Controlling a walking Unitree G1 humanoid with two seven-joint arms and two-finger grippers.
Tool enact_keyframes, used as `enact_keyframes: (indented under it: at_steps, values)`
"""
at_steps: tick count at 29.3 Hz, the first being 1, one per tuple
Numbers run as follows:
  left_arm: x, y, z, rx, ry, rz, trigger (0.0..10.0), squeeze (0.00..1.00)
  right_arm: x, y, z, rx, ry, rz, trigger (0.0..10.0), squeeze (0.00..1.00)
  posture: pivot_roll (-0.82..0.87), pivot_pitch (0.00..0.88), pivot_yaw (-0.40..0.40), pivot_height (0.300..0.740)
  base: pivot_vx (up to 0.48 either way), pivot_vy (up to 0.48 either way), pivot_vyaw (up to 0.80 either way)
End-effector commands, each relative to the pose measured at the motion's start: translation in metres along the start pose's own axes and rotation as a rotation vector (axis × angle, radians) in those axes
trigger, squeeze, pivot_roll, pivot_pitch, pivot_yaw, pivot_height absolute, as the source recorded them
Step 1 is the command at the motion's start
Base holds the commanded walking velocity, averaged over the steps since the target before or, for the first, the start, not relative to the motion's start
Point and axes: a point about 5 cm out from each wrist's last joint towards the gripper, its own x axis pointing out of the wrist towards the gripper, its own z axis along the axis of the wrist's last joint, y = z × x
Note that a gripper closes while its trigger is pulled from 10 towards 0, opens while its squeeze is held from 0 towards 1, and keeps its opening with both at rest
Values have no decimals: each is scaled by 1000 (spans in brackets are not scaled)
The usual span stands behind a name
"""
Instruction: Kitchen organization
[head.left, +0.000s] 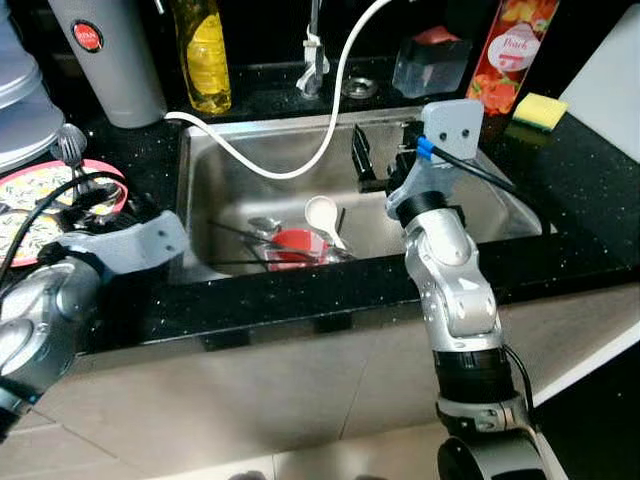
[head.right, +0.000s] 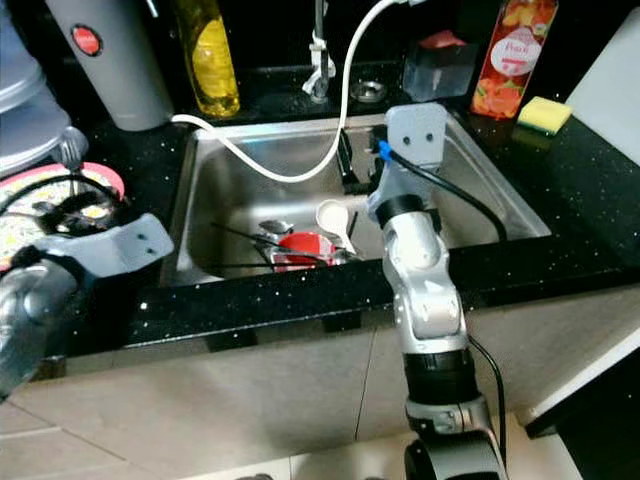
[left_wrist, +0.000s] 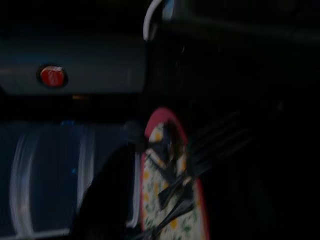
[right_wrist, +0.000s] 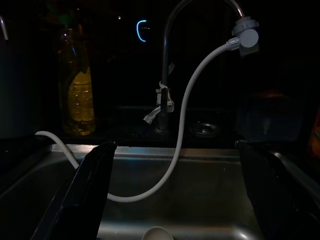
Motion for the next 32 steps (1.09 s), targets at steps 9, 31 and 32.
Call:
enact_keyframes:
  at_steps: [9,31,32]
  values:
    - [0,-26,-7,-43,22,-75,0,0,-1,1,0,6,3,3,10000,0,50,0,-3,740,0,0,0]
    - [-2,-14,-5,-98,37,-119,10000,1000,-1,6,0,9,4,28,10000,0,45,0,-8,740,0,0,0]
    - [-2,-14,-5,-93,37,-142,10000,1000,-1,5,0,9,4,26,10000,0,45,0,-8,740,0,0,0]
